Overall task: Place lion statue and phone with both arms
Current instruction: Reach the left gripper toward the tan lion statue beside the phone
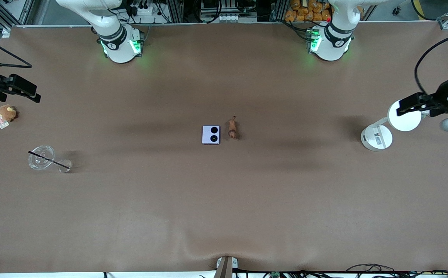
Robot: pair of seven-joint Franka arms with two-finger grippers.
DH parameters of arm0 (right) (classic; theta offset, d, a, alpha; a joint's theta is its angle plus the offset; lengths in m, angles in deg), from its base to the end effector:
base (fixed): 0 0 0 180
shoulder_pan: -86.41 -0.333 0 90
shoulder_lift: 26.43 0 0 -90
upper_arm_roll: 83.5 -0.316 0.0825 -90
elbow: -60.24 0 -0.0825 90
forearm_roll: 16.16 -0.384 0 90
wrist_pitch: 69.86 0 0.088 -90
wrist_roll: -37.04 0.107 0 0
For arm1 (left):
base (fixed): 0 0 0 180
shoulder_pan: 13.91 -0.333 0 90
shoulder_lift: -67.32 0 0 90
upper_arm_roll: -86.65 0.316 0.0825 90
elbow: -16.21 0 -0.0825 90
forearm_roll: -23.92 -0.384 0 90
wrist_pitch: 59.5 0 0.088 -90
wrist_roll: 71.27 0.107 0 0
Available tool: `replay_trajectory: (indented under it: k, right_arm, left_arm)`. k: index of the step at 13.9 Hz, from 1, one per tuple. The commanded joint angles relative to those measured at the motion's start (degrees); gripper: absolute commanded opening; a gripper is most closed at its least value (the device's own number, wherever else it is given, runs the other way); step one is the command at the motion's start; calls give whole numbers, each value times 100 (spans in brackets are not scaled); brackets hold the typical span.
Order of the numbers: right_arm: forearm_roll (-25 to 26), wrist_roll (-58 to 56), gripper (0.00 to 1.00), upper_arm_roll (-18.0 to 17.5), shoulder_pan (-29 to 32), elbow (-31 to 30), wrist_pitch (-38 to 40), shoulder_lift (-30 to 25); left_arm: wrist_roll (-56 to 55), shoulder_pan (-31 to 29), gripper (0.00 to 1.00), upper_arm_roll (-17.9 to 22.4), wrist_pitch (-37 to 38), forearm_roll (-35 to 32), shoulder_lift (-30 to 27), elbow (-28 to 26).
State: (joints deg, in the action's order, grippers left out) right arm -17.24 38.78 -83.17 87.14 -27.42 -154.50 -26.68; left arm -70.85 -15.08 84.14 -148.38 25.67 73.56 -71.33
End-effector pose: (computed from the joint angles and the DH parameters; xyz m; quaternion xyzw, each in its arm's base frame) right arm 0.5437 -0.0079 0.6380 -0.9994 0.0238 0.0242 0.0093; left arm 0.5833 -0.0156 0.5812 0.9988 -0.0150 -0.0428 0.0173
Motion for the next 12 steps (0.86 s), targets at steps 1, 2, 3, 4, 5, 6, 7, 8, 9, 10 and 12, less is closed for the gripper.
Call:
replay_trajectory:
  k: [1,2,3,4,5,6,7,8,9,10,12]
  right_arm:
    - [11,37,100,-7,-20,-23,-18,-28]
    - [11,37,100,-7,-20,-23,-18,-28]
    - [11,37,100,-7,-20,-23,-26,-28]
    - [11,37,100,-7,-20,-23,-27,-28]
    - [11,37,100,-7,-20,-23,-18,-28]
    - [11,37,100,-7,-20,-23,-18,-36]
    - [11,37,100,-7,-20,-23,-9,-28]
    - [11,37,100,-7,-20,-23,-9,-28]
    - [11,37,100,-7,-20,-23,0,-28]
    - [11,37,100,-7,-29,-23,0,-28]
    - [11,37,100,-7,-29,-23,0,-28]
  left_arm:
    - [-148,222,100,-4,20,-7,219,53]
    - [-157,327,100,-4,-50,-33,350,62]
    - [-166,476,100,5,-224,-60,526,62]
    - [-279,573,100,5,-357,-51,675,62]
    - [-497,705,100,-4,-428,-42,799,71]
    - [-674,863,100,-4,-472,-16,930,97]
    - [-849,986,100,-4,-481,-7,1028,97]
    - [-1034,1135,100,-4,-542,-7,1116,106]
    - [-1210,1232,100,-4,-647,-7,1212,150]
    - [-1359,1338,100,-4,-770,-7,1326,159]
    - [-1781,1645,100,-4,-1112,-7,1555,159]
